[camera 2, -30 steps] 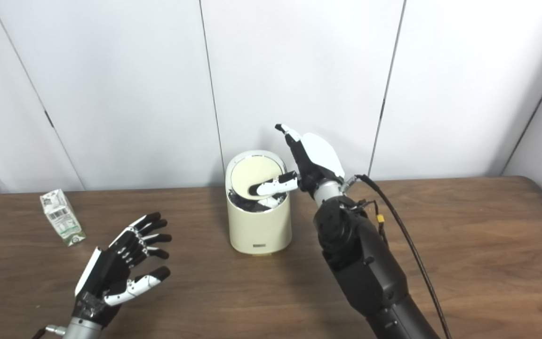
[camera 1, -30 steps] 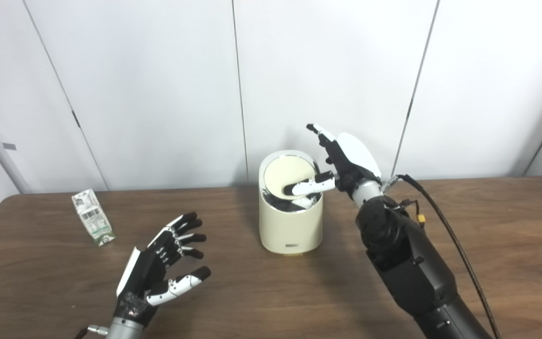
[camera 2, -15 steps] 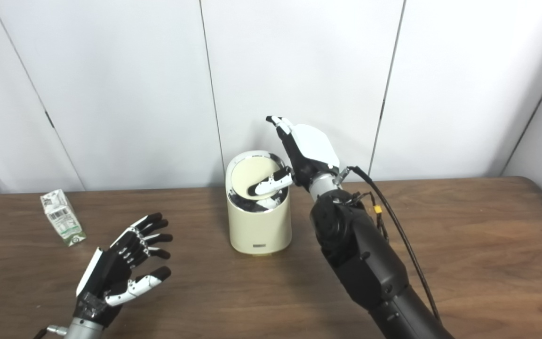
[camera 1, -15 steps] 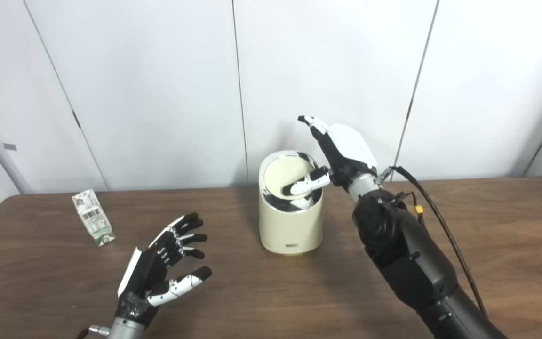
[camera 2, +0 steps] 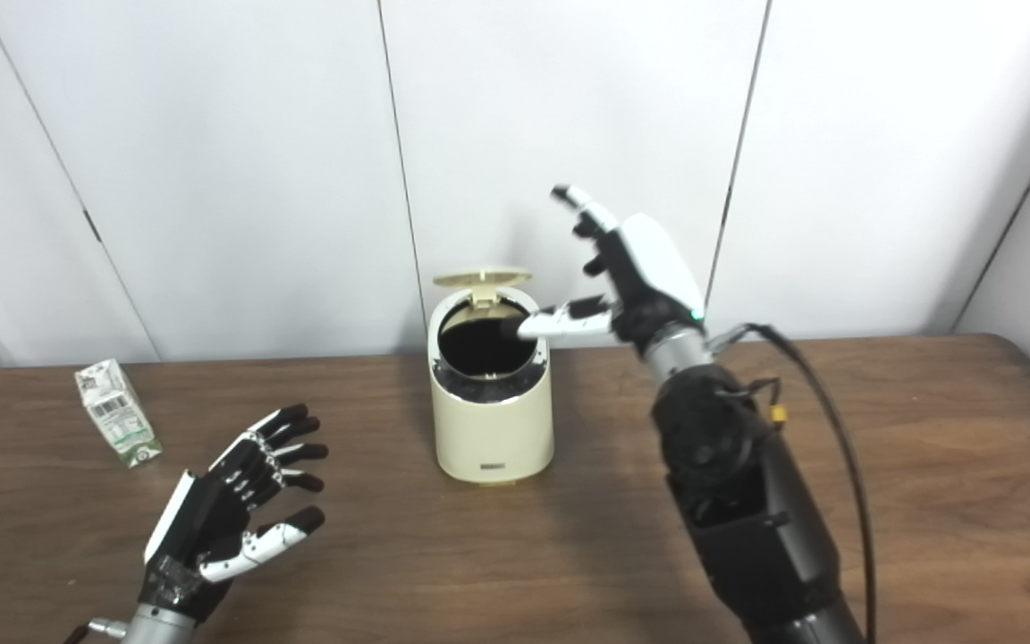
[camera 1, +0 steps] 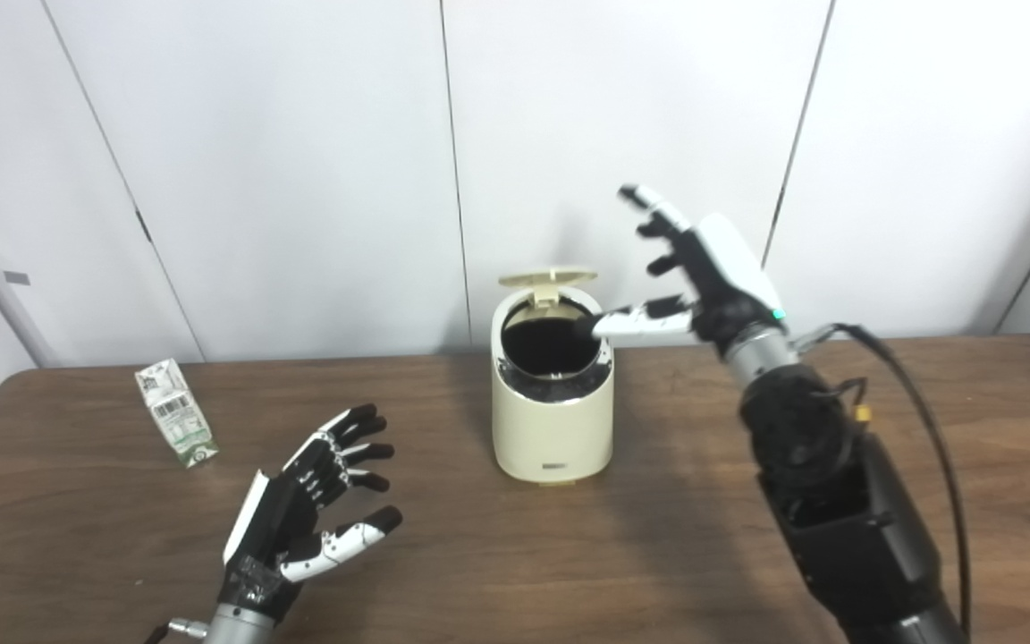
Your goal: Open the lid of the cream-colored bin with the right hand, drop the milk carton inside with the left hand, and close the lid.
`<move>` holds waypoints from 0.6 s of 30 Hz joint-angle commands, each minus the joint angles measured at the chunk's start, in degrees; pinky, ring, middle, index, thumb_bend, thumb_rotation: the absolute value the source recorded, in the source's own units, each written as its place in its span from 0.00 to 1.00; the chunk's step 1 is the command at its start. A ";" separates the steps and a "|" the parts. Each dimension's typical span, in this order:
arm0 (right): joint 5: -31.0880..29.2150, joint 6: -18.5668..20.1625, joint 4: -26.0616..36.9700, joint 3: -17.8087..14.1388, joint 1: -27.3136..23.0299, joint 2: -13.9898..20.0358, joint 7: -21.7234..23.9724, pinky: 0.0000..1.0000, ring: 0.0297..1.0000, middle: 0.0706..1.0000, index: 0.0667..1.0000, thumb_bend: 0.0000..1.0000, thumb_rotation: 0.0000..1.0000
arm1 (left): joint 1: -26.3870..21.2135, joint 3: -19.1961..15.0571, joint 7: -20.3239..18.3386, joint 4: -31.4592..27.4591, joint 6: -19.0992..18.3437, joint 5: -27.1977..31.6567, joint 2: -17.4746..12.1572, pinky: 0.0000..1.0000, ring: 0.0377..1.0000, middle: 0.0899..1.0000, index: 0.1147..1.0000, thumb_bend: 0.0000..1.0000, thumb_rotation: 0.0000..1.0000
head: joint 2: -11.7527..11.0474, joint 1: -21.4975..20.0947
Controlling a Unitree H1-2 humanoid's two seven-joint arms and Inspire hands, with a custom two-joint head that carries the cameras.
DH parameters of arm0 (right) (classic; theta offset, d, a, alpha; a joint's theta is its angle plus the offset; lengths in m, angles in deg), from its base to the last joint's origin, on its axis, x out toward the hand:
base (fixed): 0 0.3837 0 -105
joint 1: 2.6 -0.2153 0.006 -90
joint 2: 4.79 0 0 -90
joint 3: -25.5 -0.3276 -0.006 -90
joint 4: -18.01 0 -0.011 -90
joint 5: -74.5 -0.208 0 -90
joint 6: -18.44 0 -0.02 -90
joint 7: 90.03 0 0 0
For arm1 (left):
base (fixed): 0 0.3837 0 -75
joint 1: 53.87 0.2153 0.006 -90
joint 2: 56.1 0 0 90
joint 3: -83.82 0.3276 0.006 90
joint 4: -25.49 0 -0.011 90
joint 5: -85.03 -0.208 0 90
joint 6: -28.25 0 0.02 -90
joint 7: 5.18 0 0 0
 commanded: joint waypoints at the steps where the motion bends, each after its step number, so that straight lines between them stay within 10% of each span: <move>1: -0.74 -2.90 2.59 -1.04 0.55 0.71 -1.52 0.62 0.81 0.92 0.91 0.82 0.26 | 0.71 0.55 -0.17 1.05 0.75 0.84 0.53 0.62 0.75 0.84 0.87 0.73 0.20 | 0.06 0.08; 18: -7.01 -10.66 10.14 -5.89 20.60 1.65 -3.27 0.79 0.85 0.92 0.91 0.85 0.34 | 0.68 0.32 0.18 0.06 0.71 1.08 0.60 0.60 0.75 0.82 0.86 0.73 0.18 | -0.34 1.27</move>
